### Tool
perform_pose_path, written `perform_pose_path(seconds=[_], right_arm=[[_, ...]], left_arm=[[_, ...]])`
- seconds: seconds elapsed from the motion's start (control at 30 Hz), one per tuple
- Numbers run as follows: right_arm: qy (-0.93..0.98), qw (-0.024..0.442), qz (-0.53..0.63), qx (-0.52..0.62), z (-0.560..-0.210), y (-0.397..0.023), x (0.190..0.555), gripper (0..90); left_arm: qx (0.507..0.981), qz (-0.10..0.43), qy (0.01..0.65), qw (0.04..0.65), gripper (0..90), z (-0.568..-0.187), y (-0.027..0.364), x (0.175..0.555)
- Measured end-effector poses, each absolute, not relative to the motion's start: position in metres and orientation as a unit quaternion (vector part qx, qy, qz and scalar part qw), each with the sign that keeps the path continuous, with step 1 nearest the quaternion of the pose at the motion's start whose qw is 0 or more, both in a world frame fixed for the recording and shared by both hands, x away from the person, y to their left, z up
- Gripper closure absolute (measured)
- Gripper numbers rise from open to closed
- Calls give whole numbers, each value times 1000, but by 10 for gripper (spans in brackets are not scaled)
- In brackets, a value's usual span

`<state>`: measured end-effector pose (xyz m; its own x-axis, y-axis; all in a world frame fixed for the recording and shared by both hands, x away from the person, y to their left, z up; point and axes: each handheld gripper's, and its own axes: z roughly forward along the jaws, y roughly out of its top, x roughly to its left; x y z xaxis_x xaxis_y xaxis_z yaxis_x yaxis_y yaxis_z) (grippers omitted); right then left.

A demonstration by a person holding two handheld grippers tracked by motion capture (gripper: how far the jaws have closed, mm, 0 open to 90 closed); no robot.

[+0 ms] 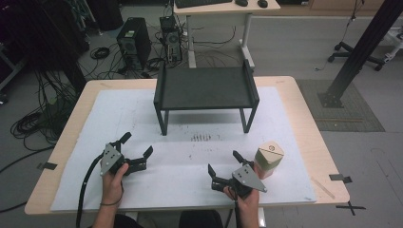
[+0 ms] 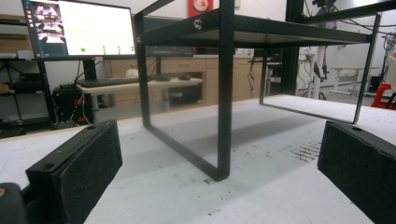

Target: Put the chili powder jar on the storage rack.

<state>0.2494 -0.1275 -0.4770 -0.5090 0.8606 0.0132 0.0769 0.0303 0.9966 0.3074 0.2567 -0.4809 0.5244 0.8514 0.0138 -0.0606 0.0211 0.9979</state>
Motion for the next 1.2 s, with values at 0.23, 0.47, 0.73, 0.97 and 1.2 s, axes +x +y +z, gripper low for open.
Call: perform_pose_path(seconds=[0.23, 0.47, 0.73, 0.97, 1.2], right_arm=[[632, 331, 594, 371, -477, -135, 240, 33], [629, 330, 598, 371, -477, -142, 233, 33], [625, 331, 601, 371, -478, -148, 225, 33], [623, 332, 603, 372, -478, -153, 219, 33], [624, 335, 600, 371, -478, -157, 213, 33]], left_arm=[[600, 359, 330, 634, 2, -481, 257, 307], [600, 360, 329, 634, 2, -481, 257, 307], [600, 360, 329, 634, 2, -481, 257, 307], [601, 360, 328, 634, 2, -481, 257, 307], [600, 360, 329, 634, 2, -481, 256, 307]])
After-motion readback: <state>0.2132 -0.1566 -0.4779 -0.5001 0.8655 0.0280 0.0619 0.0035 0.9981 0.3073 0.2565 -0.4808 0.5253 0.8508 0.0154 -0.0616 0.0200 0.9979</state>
